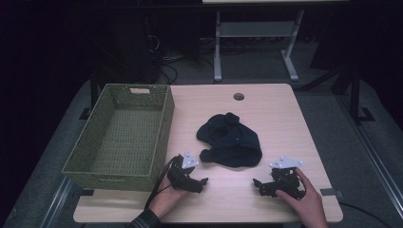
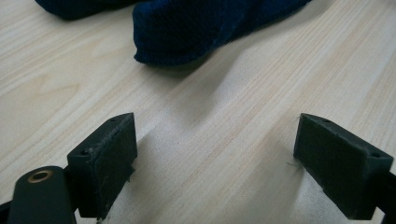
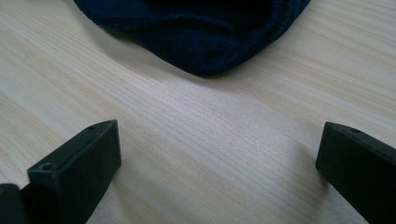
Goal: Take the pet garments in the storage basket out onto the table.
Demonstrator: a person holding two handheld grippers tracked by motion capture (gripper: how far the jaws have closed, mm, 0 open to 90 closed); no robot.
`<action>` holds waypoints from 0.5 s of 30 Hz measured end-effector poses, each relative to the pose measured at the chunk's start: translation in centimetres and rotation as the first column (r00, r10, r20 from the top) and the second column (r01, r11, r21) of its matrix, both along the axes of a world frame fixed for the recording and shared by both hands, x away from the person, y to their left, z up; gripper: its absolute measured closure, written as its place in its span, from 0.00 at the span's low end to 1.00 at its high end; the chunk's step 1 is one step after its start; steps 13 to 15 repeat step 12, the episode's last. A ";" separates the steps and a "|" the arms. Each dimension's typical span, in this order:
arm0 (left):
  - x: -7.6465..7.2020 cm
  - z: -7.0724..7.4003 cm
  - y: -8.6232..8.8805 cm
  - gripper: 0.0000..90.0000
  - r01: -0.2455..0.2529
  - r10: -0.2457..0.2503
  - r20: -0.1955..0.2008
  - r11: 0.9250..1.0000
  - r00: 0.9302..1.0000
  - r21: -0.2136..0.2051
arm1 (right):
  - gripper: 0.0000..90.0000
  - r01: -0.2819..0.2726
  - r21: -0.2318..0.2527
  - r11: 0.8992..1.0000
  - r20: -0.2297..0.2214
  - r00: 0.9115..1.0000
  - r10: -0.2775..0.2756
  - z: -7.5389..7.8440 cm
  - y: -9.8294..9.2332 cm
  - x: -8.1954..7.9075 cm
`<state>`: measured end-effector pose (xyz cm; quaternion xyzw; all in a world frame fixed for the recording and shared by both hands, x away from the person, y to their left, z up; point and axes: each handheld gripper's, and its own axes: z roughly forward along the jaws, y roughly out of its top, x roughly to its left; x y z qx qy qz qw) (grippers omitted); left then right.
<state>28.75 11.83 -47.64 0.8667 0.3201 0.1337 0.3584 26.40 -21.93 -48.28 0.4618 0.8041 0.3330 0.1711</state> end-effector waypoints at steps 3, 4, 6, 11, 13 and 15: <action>-0.1 -0.1 0.1 0.14 0.003 -0.003 0.008 1.000 1.000 -0.012 | 0.00 0.000 0.000 1.000 0.000 1.000 0.000 0.0 0.0 0.0; -0.1 -0.1 0.1 0.14 0.003 -0.003 0.008 1.000 1.000 -0.012 | 0.00 0.000 0.000 1.000 0.000 1.000 0.000 0.0 0.0 0.0; -0.1 -0.1 0.1 0.14 0.002 -0.002 0.009 1.000 1.000 -0.013 | 0.00 0.000 0.000 1.000 0.000 1.000 0.000 0.0 0.0 0.0; -0.1 -0.1 0.1 0.14 0.000 0.000 0.007 1.000 1.000 -0.015 | 0.00 -0.003 -0.002 1.000 0.005 1.000 0.003 0.0 0.0 0.0; -0.1 -0.1 0.1 0.14 0.000 0.001 0.007 1.000 1.000 -0.016 | 0.00 -0.003 -0.002 1.000 0.005 1.000 0.003 0.0 0.0 0.0; -0.1 -0.1 0.1 0.14 0.000 0.001 0.007 1.000 1.000 -0.016 | 0.00 -0.003 -0.002 1.000 0.005 1.000 0.003 0.0 0.0 0.0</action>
